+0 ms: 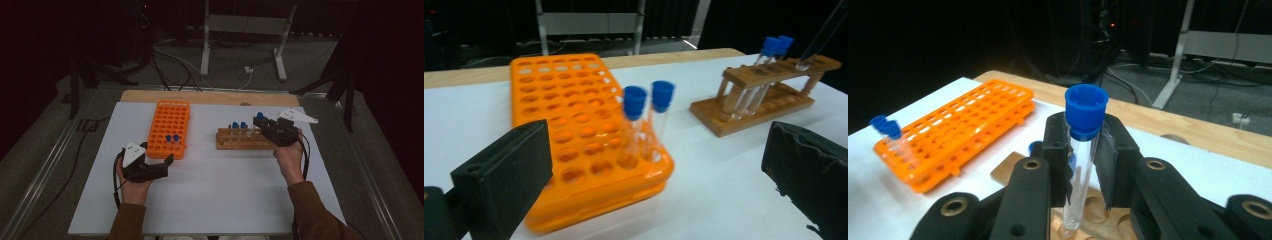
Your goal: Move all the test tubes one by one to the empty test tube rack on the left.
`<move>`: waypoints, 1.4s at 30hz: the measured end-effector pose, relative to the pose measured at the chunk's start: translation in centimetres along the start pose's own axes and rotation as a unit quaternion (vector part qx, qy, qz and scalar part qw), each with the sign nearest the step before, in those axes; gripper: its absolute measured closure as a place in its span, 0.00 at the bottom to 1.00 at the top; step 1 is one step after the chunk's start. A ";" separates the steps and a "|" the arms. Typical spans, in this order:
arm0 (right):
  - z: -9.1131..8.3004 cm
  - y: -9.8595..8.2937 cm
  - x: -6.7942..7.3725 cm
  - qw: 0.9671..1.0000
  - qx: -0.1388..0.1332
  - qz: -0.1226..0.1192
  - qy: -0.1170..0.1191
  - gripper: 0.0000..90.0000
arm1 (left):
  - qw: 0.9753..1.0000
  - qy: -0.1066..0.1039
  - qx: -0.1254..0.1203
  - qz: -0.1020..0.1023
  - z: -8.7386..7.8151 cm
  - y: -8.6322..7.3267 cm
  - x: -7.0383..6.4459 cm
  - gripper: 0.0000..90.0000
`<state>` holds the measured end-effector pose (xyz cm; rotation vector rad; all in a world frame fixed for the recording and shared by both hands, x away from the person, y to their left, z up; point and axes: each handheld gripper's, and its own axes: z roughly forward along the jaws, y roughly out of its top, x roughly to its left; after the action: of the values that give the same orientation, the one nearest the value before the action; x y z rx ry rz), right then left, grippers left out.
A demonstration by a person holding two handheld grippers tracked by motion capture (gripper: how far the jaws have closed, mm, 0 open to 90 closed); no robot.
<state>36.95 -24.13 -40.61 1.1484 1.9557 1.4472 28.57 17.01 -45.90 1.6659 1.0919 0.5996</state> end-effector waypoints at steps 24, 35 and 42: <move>0.7 -1.4 4.5 0.998 0.021 -0.004 0.067 0.85 | 0.998 -0.044 -0.003 0.042 3.6 1.4 -5.2 0.04; 1.2 -1.7 6.9 0.994 0.034 -0.019 0.100 0.85 | 0.994 -0.084 0.027 0.072 6.0 2.0 -8.2 0.08; 1.3 -1.8 8.1 0.992 0.038 -0.027 0.117 0.84 | 0.991 -0.105 0.024 0.080 6.8 2.2 -9.6 0.19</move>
<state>32.79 -16.98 -41.79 0.9868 2.1981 1.5514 30.33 5.22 -45.24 1.8256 0.8340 0.4889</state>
